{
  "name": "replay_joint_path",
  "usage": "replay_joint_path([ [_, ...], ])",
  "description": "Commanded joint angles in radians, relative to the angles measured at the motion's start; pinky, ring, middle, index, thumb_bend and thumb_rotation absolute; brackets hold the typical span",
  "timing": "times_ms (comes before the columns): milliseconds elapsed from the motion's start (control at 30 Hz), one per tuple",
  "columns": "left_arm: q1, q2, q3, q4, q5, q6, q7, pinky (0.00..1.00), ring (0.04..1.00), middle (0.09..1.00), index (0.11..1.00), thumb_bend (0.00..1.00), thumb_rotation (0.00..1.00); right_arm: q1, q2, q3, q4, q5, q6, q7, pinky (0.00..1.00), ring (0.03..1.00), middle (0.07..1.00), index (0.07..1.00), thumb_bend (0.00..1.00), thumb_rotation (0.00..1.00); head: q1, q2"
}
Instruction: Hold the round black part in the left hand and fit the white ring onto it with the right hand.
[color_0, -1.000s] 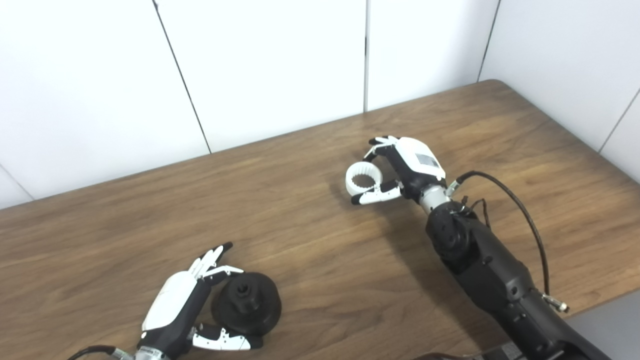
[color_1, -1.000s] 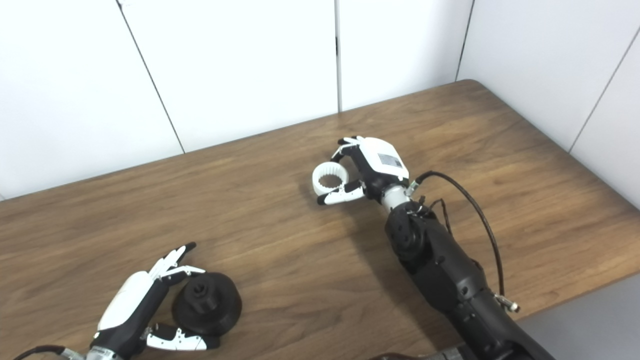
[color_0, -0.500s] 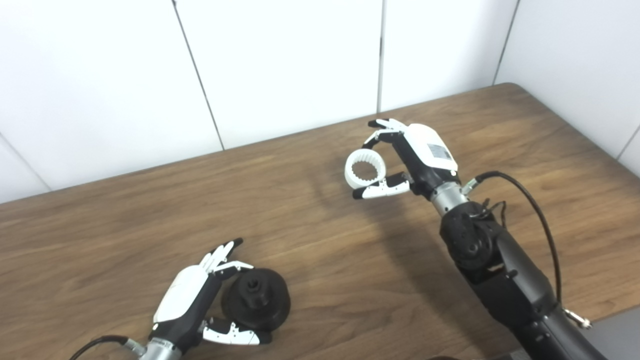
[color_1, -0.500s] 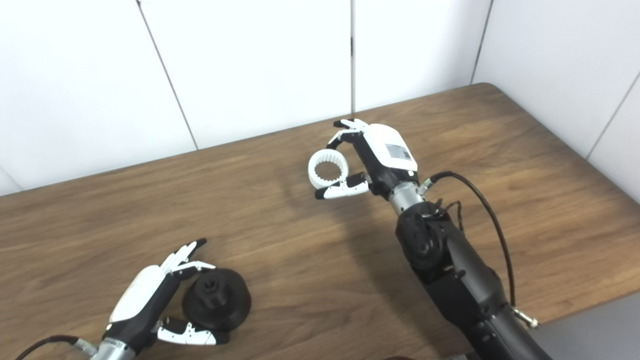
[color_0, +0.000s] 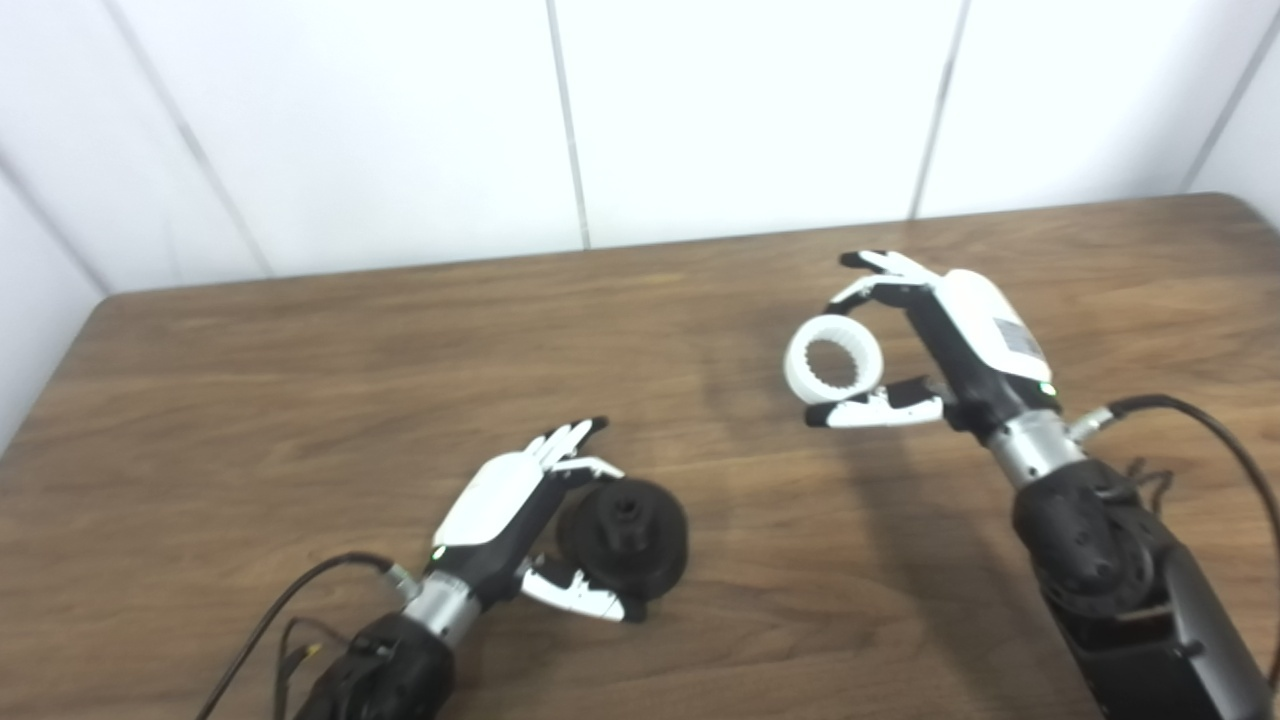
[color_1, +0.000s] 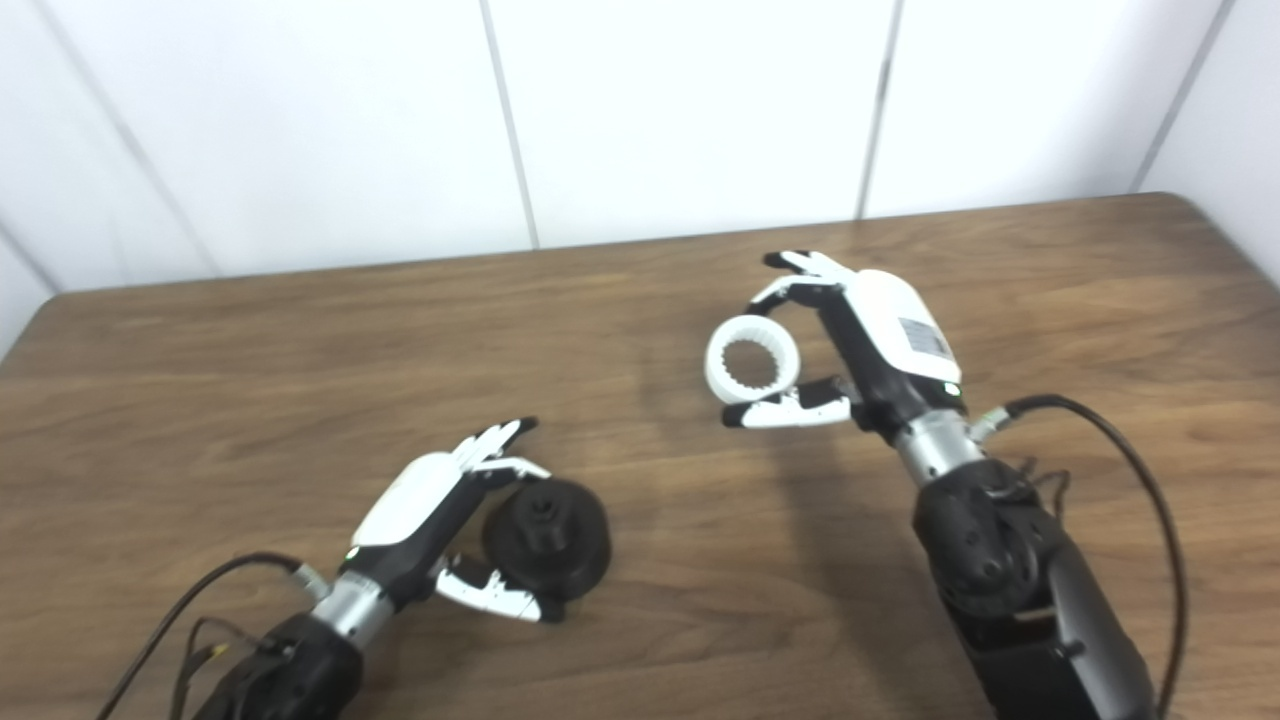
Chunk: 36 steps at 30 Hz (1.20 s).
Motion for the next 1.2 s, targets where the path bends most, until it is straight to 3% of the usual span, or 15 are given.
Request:
replay_joint_path([
  [0, -0.031, -0.008, -0.012, -0.008, 0.028, 0.001, 0.012, 1.00, 1.000, 1.000, 0.611, 1.00, 0.33, -0.016, 0.013, 0.005, -0.046, 0.009, -0.042, 0.005, 0.92, 0.913, 0.865, 0.555, 0.79, 0.29, 0.003, 0.002],
  [400, -0.041, -0.009, -0.013, 0.003, 0.038, 0.007, 0.018, 1.00, 1.000, 1.000, 0.615, 1.00, 0.36, 0.050, 0.066, 0.088, -0.056, 0.022, -0.070, 0.067, 0.90, 0.915, 0.868, 0.556, 0.79, 0.27, 0.040, 0.009],
  [633, -0.042, -0.013, -0.017, 0.003, 0.039, 0.010, 0.017, 1.00, 1.000, 1.000, 0.615, 1.00, 0.34, 0.078, 0.106, 0.138, -0.047, 0.005, -0.105, 0.065, 0.93, 0.924, 0.876, 0.563, 0.78, 0.31, 0.037, 0.011],
  [1167, -0.042, -0.017, -0.033, 0.013, 0.039, 0.002, 0.036, 1.00, 1.000, 1.000, 0.606, 1.00, 0.34, 0.034, 0.185, 0.209, -0.014, -0.025, -0.106, 0.093, 0.98, 0.939, 0.891, 0.563, 0.77, 0.35, 0.059, 0.011],
])
